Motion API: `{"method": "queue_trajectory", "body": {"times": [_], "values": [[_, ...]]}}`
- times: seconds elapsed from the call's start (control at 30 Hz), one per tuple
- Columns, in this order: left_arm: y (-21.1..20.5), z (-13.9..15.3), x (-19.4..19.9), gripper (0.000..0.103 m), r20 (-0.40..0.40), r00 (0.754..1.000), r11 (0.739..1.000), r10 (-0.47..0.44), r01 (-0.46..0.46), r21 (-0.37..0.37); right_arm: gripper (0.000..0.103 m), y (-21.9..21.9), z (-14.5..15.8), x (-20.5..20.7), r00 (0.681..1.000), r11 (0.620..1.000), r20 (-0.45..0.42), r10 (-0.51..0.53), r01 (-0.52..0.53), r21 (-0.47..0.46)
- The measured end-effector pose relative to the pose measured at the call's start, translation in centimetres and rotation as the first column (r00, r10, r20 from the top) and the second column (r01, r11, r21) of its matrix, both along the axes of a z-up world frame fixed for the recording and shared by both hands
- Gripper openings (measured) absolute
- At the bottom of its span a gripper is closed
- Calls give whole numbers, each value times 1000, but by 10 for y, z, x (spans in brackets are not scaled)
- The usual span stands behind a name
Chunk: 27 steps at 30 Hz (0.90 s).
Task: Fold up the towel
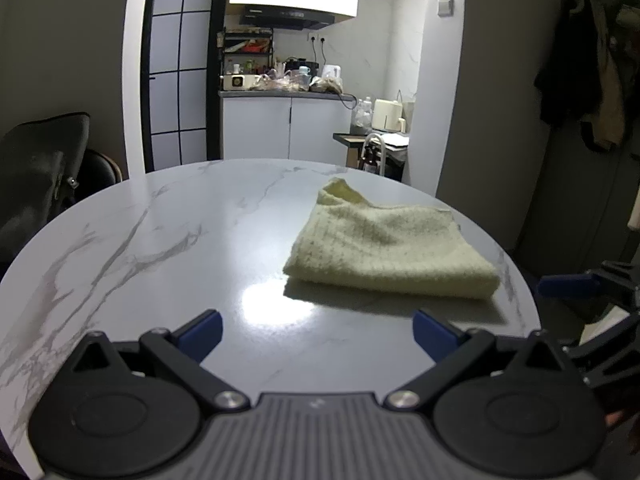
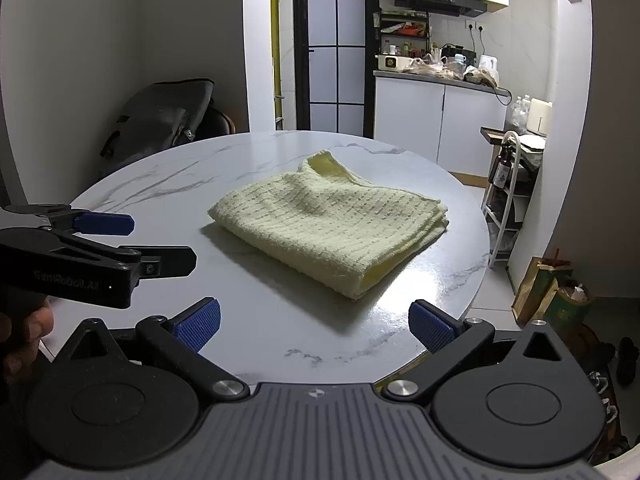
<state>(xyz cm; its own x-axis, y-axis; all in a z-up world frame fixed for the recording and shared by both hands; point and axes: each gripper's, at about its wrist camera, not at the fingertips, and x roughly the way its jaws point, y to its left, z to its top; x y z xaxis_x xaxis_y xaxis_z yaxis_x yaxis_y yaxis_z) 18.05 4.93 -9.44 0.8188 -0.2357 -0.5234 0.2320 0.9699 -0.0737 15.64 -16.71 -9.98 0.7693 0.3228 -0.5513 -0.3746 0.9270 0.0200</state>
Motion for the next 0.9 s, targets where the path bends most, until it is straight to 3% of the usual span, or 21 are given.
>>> {"method": "queue_trajectory", "body": {"times": [0.9], "values": [[0,-3,3,103,-9,1000,1000,-1,1,29,103,1,1,-2,1000,1000,3,-7,8,-11]]}}
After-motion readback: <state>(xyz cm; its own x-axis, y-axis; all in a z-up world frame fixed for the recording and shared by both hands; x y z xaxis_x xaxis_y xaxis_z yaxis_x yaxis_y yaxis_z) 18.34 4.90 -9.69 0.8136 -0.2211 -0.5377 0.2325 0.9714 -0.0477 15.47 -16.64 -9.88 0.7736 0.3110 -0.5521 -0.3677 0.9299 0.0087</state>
